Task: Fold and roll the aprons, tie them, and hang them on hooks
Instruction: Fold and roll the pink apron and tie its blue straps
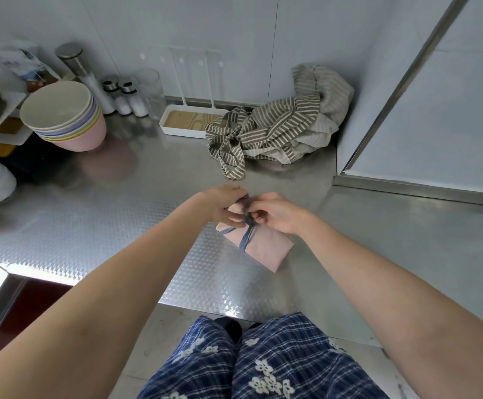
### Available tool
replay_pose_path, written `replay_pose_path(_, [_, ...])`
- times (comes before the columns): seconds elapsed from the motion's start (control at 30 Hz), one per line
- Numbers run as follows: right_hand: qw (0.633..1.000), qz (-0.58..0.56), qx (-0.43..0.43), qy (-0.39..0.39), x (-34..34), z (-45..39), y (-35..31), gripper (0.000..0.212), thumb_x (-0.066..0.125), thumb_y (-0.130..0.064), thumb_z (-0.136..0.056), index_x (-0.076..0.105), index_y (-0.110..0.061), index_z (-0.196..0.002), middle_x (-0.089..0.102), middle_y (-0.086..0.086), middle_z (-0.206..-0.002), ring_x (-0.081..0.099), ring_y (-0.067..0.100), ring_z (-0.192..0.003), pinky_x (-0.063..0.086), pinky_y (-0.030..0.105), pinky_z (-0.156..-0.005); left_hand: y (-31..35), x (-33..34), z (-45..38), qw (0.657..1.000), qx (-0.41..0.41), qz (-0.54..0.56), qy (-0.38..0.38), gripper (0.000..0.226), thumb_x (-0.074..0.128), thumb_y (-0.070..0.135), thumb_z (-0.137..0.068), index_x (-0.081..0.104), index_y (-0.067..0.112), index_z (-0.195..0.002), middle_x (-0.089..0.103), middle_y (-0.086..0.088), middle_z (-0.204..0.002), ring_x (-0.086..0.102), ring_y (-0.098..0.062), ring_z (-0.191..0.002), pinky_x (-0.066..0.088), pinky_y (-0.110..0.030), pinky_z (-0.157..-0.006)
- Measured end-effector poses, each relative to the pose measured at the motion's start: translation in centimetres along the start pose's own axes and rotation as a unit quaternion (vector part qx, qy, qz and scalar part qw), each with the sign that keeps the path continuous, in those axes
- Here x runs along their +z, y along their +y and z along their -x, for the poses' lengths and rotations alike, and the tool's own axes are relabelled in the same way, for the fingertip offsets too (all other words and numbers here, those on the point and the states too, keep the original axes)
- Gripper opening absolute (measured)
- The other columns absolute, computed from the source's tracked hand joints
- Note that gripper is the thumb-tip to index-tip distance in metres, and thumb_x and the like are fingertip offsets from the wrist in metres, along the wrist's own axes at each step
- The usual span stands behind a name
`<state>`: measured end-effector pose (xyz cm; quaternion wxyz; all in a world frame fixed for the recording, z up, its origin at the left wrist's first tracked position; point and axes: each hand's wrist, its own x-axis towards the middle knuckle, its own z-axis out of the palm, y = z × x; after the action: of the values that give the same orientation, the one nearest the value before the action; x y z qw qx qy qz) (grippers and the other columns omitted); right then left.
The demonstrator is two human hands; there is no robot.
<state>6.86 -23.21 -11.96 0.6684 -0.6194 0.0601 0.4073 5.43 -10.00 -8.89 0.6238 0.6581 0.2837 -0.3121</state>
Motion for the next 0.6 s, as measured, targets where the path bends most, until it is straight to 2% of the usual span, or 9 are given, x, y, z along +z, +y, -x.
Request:
replay_pose_path(0.1, [0.998, 0.042, -0.002, -0.056, 0.1, 0.3, 0.1, 0.013, 0.055, 0.009, -0.086, 0.061, -0.002, -0.082, 0.058, 0.011, -0.073, 0.04, 0.009, -0.055, 0.031, 0.013, -0.042, 0.4, 0.4, -0.1, 1.0, 0.006, -0.013, -0.003, 0.018, 0.044, 0.012, -0.098, 0.044, 0.015, -0.08, 0.048, -0.011, -0.097, 0.055, -0.023, -0.073, 0.05, -0.049, -0.09])
replay_pose_path(0.23, [0.996, 0.069, -0.043, 0.026, 0.2, 0.0, -0.1, 0.018, 0.052, 0.005, -0.09, 0.061, -0.001, -0.076, 0.062, 0.005, -0.061, 0.048, 0.01, -0.048, 0.037, 0.013, -0.043, 0.4, 1.5, 0.1, 1.0, -0.02, -0.002, -0.017, 0.021, 0.039, 0.02, -0.099, 0.042, 0.011, -0.08, 0.048, -0.014, -0.079, 0.053, -0.024, -0.067, 0.055, -0.042, -0.08])
replay_pose_path(0.3, [0.997, 0.04, -0.039, 0.047, -0.2, -0.2, -0.1, 0.015, 0.047, 0.005, -0.093, 0.062, 0.004, -0.091, 0.064, 0.002, -0.057, 0.053, 0.005, -0.042, 0.042, 0.012, -0.043, 0.1, 1.6, -0.2, 1.0, -0.011, 0.02, -0.018, 0.027, 0.039, 0.025, -0.1, 0.043, 0.01, -0.078, 0.045, -0.01, -0.071, 0.053, -0.02, -0.064, 0.057, -0.034, -0.075])
replay_pose_path(0.4, [0.998, -0.011, -0.032, 0.061, -1.0, -0.2, -0.2, 0.024, 0.046, 0.005, -0.093, 0.056, 0.01, -0.114, 0.061, 0.006, -0.065, 0.053, 0.004, -0.04, 0.044, 0.012, -0.044, -0.9, 1.2, -0.8, 0.997, 0.0, 0.077, -0.015, 0.026, 0.042, 0.033, -0.099, 0.051, 0.012, -0.086, 0.053, -0.006, -0.077, 0.058, -0.017, -0.072, 0.055, -0.023, -0.059])
replay_pose_path(0.53, [0.997, -0.025, -0.025, 0.071, -1.6, 0.2, -0.2, 0.028, 0.042, 0.006, -0.095, 0.049, 0.016, -0.12, 0.054, 0.009, -0.075, 0.046, 0.012, -0.056, 0.036, 0.014, -0.044, -1.9, 1.3, -1.2, 0.997, 0.027, 0.047, -0.048, 0.016, 0.046, 0.012, -0.096, 0.056, 0.009, -0.084, 0.056, -0.006, -0.081, 0.057, -0.013, -0.075, 0.049, -0.019, -0.071])
replay_pose_path(0.6, [0.996, -0.018, -0.029, 0.08, -1.7, 0.2, -0.1, 0.028, 0.042, 0.009, -0.094, 0.049, 0.017, -0.119, 0.054, 0.01, -0.076, 0.043, 0.012, -0.059, 0.034, 0.014, -0.045, -2.1, 1.4, -1.6, 0.996, 0.062, 0.027, -0.059, 0.016, 0.043, 0.0, -0.095, 0.055, 0.005, -0.087, 0.055, -0.007, -0.08, 0.056, -0.011, -0.073, 0.049, -0.016, -0.07])
